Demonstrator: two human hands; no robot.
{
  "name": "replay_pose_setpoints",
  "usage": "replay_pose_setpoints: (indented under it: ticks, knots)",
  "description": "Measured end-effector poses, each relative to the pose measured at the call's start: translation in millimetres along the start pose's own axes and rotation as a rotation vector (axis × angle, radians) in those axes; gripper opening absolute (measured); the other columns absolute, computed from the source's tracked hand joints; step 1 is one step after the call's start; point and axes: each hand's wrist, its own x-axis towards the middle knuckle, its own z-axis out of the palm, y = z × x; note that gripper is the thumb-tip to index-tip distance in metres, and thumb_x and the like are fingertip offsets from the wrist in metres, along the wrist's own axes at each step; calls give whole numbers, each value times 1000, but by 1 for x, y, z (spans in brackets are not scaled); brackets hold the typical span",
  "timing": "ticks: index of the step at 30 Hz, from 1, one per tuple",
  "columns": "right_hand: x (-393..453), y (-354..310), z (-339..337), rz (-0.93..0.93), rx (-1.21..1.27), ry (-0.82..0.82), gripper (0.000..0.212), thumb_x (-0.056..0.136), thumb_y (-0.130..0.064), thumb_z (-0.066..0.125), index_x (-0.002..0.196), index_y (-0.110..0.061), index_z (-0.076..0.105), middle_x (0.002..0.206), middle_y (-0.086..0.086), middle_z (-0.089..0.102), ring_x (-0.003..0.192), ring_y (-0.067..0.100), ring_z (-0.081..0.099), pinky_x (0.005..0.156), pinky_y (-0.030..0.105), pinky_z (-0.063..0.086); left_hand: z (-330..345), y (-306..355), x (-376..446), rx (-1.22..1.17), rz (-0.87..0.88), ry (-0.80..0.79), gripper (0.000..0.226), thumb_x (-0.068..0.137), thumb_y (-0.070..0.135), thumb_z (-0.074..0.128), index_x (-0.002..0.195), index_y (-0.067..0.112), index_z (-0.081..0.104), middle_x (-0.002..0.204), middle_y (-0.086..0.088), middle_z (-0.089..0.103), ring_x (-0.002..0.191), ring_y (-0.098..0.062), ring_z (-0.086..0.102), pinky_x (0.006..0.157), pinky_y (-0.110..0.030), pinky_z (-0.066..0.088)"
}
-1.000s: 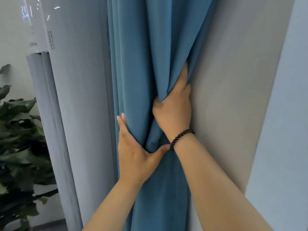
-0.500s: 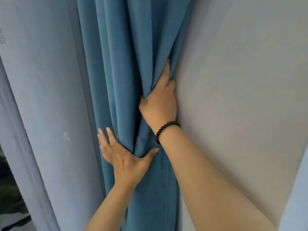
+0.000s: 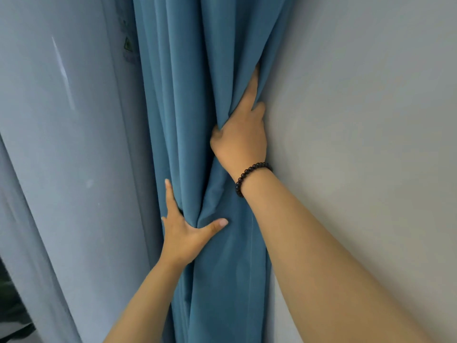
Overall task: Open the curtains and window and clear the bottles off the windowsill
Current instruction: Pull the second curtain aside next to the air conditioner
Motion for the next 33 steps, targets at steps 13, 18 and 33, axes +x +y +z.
replay_pose_setpoints:
  ticks: [13,18,33]
  knots:
    - [28,22,56,-3,-44,17,106,77,-4,64,150,-27,-9,98,2,36,75,25,51,62,25,42,6,-35,40,-22,-103,-23,64,65,41,86,121,36,56,103,32,67,97,9,64,76,-16,55]
    - [41,26,77,-1,-30,18,106,77,-1,62,150,-28,-10,98,3,38,74,24,50,61,26,41,5,-46,57,-31,-179,-8,31,73,39,82,95,22,67,90,11,73,84,-5,70,71,-25,59]
    - [75,34,148,53,-41,-120,108,80,4,58,148,-33,-18,106,5,37,83,24,53,63,30,47,-1,-88,115,4,-169,108,16,90,31,68,94,15,64,91,-9,71,87,-27,66,79,-42,58]
